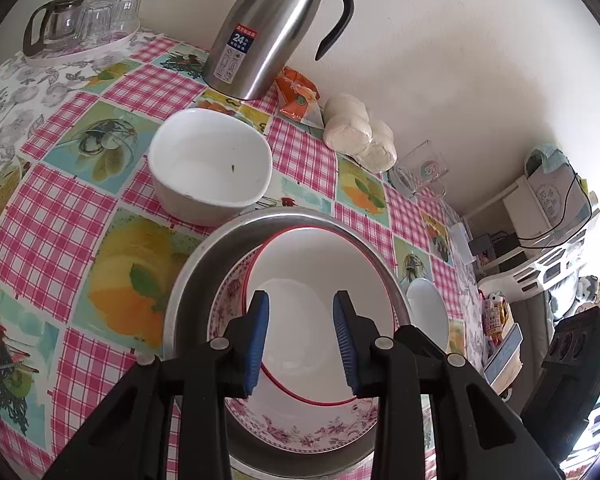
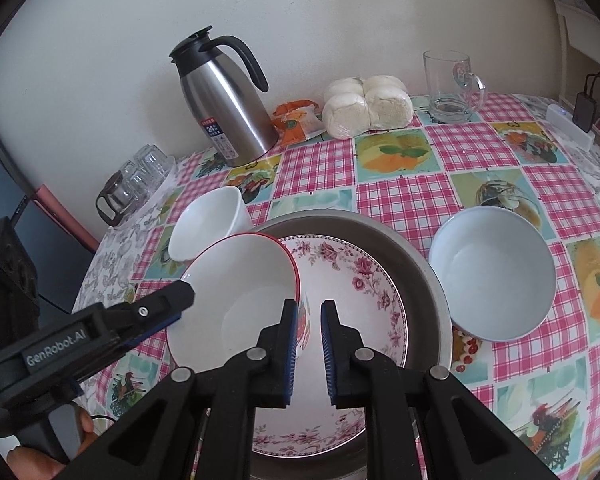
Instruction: Organize plates and bowls
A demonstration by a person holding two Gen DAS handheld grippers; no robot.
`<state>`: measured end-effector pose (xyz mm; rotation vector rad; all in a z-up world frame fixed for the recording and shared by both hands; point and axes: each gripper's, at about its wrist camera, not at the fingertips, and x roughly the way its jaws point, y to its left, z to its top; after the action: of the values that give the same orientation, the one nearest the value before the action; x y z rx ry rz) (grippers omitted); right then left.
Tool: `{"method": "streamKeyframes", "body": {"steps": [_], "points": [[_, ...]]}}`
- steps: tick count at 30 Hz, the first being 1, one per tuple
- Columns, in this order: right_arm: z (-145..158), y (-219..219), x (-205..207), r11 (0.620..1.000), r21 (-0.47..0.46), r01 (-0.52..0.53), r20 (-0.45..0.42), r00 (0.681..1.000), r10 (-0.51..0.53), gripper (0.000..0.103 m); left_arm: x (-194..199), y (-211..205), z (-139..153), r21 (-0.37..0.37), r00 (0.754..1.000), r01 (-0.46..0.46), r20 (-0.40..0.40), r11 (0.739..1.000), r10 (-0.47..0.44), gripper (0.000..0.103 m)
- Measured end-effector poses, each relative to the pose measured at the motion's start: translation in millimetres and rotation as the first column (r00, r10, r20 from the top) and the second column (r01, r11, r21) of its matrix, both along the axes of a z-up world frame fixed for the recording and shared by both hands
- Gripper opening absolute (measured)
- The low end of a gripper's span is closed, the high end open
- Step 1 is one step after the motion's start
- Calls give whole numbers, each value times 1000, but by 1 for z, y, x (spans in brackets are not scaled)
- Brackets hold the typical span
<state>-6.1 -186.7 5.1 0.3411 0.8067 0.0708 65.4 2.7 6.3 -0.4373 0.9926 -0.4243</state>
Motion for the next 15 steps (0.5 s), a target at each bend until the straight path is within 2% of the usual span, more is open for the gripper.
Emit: {"method": "streamKeyframes", "body": {"steps": [8, 9, 10, 11, 13, 15], "points": [[3, -5, -1, 998, 57, 1, 16, 1000, -2, 15, -2, 3, 5, 11, 1000, -25, 16, 1000, 25, 34], [3, -6, 0, 998, 60, 4, 18, 1000, -5, 17, -2, 4, 6, 14, 999, -33, 25, 999, 32, 35], [2, -6, 0, 998, 66, 1, 15, 1000, -2, 24, -2, 5, 8, 16, 999, -38, 33, 999, 38, 36], [1, -6, 1, 998, 69, -3, 8, 1000, 3, 27, -2, 6, 10, 14, 998, -38, 40, 999, 37, 39], [-2, -3, 3, 998, 69, -7, -4, 1000, 7, 27, -3, 5, 12, 27, 998, -43, 52, 999, 41, 43], [-5, -1, 5, 998, 58, -13, -16, 1000, 14, 27, -4, 4, 14, 86, 996, -71, 64, 994, 65, 58]]}}
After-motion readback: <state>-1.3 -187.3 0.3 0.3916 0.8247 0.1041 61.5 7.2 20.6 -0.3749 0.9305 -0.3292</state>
